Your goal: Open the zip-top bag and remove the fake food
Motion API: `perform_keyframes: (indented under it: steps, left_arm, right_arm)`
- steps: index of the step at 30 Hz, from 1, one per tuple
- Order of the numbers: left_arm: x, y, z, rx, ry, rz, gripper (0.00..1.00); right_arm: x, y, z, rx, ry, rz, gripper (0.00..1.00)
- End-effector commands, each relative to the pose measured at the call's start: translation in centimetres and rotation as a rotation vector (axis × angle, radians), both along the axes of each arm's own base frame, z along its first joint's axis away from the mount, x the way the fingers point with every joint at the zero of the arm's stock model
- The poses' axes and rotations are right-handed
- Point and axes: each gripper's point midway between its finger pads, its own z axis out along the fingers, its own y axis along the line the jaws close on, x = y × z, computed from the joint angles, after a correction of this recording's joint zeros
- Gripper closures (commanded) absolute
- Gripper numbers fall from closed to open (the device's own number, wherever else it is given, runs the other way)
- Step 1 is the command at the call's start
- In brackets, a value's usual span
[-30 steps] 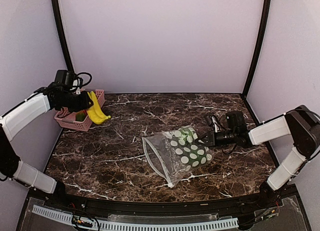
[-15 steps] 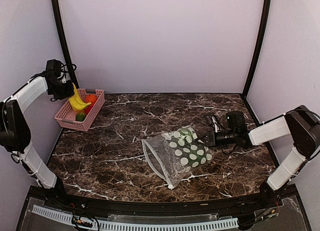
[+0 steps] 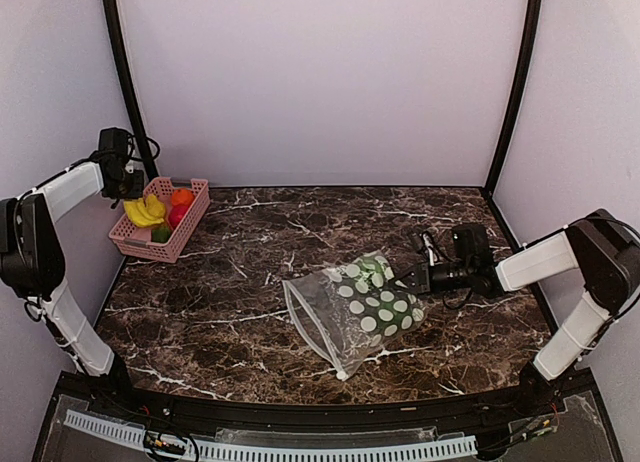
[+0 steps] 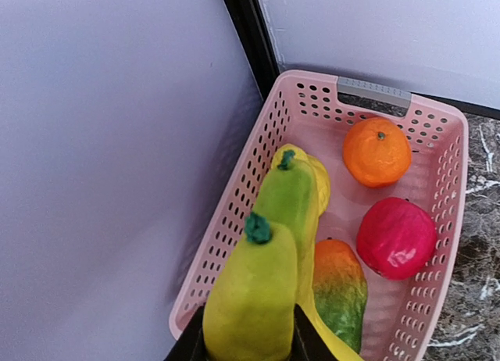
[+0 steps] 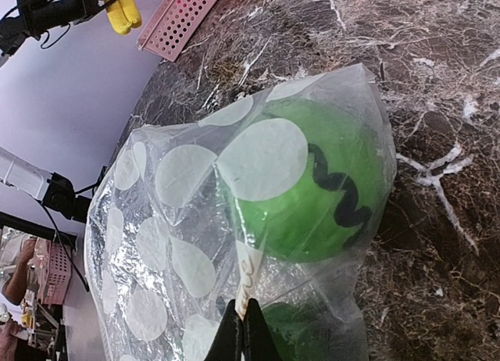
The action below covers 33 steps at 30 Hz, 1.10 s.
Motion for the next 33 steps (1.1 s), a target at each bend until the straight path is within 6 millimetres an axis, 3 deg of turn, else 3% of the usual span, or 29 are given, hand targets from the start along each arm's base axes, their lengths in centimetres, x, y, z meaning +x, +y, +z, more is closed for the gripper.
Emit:
perform_keyframes:
  steps: [1,12,21,33]
  left_arm:
    - [1.3,2.1,2.5,0.172,-0.071,0.009,0.74]
    - [2.8,3.2,0.8,0.306,-0.039,0.003,0.74]
    - [4.2,2.5,-2.7,0.362,0.05,-0.067,0.74]
    - [4.8,3.0,-6.9,0.37,0.171,-0.069,0.68]
  right_arm:
    - [0.1,0.0,0.2,0.015,-0.015,0.008,1.0]
    - [0.3,0.2,0.3,0.012,-0.014,0.016,1.0]
    - [0.3,0.1,0.1,0.009,-0.011,0.012,1.0]
    - [0.3,0.1,0.1,0.009,-0.011,0.012,1.0]
